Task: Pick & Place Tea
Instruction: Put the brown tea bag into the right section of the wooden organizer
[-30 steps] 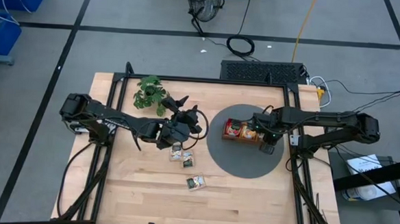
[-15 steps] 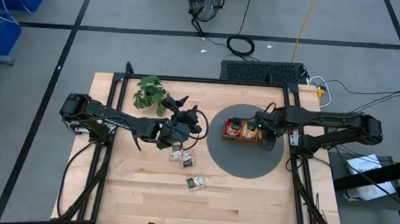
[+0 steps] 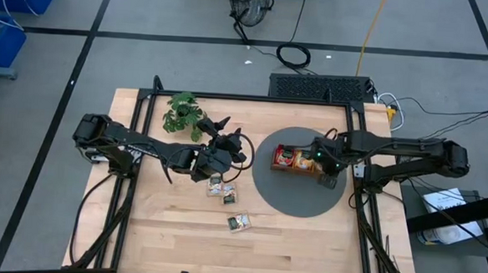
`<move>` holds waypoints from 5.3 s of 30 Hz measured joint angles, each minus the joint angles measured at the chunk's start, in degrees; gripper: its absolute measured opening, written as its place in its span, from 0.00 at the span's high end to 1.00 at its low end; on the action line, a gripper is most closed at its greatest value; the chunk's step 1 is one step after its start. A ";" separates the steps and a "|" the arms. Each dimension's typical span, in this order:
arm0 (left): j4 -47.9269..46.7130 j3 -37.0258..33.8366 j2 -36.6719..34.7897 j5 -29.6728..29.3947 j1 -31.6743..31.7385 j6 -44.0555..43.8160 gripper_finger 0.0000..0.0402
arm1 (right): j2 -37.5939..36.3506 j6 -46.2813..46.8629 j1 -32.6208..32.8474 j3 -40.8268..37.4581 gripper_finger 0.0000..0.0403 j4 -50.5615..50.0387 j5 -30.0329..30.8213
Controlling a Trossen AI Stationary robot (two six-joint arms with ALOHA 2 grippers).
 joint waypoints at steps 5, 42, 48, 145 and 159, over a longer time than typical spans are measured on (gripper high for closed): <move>0.00 -0.02 0.00 1.06 0.05 0.00 0.39 | 0.07 -1.65 -0.24 -3.81 1.00 5.21 -0.01; -10.22 0.01 -4.94 38.12 -0.57 -4.35 0.39 | -18.07 -7.41 8.51 -4.06 1.00 39.73 17.86; -27.79 0.05 -12.47 48.62 1.91 -13.20 0.39 | -21.62 -15.23 10.86 -13.43 1.00 63.27 17.62; -35.71 -0.07 7.28 39.12 -4.48 -38.16 1.00 | -14.52 -22.73 10.53 -25.64 1.00 91.32 5.99; -17.43 0.00 9.29 13.96 -6.15 13.39 1.00 | 1.86 -13.71 8.38 -25.64 0.76 104.12 5.64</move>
